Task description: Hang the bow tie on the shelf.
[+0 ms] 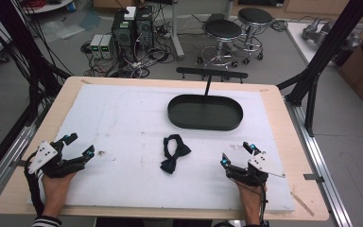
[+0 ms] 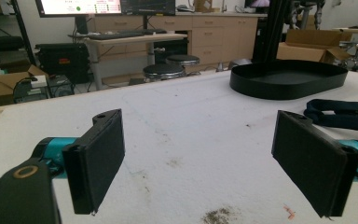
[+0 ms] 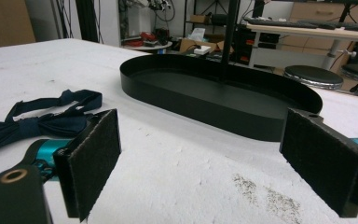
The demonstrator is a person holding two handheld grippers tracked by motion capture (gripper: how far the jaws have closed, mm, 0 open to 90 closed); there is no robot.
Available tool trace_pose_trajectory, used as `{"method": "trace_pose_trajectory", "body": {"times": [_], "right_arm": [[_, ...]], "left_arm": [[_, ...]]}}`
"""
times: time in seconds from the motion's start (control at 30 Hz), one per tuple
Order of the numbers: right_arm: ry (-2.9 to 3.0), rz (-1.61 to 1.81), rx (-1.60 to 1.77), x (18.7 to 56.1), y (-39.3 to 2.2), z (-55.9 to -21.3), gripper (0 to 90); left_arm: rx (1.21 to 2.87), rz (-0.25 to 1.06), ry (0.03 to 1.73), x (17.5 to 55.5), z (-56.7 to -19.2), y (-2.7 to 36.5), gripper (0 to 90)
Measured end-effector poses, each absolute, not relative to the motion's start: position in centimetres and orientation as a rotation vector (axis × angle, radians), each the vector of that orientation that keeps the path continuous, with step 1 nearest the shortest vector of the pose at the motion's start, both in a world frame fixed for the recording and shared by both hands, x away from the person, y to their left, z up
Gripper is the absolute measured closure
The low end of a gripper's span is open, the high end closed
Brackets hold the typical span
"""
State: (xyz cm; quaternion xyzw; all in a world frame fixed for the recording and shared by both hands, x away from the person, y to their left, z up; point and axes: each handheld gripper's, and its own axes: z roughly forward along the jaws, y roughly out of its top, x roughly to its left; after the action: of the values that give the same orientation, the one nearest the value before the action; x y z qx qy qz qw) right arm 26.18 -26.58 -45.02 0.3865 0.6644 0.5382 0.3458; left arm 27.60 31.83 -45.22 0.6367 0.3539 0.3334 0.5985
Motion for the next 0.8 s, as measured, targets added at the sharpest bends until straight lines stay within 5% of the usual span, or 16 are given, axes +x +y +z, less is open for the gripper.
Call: {"method": "trace_pose_trajectory", "body": {"times": [0.8], "right_arm": [[1.986, 1.446, 0.945, 28.6, -22.0, -40.3, 11.4]], "left_arm": [[1.481, 0.778, 0.819, 27.6, -45.2, 31.8, 17.6]]}}
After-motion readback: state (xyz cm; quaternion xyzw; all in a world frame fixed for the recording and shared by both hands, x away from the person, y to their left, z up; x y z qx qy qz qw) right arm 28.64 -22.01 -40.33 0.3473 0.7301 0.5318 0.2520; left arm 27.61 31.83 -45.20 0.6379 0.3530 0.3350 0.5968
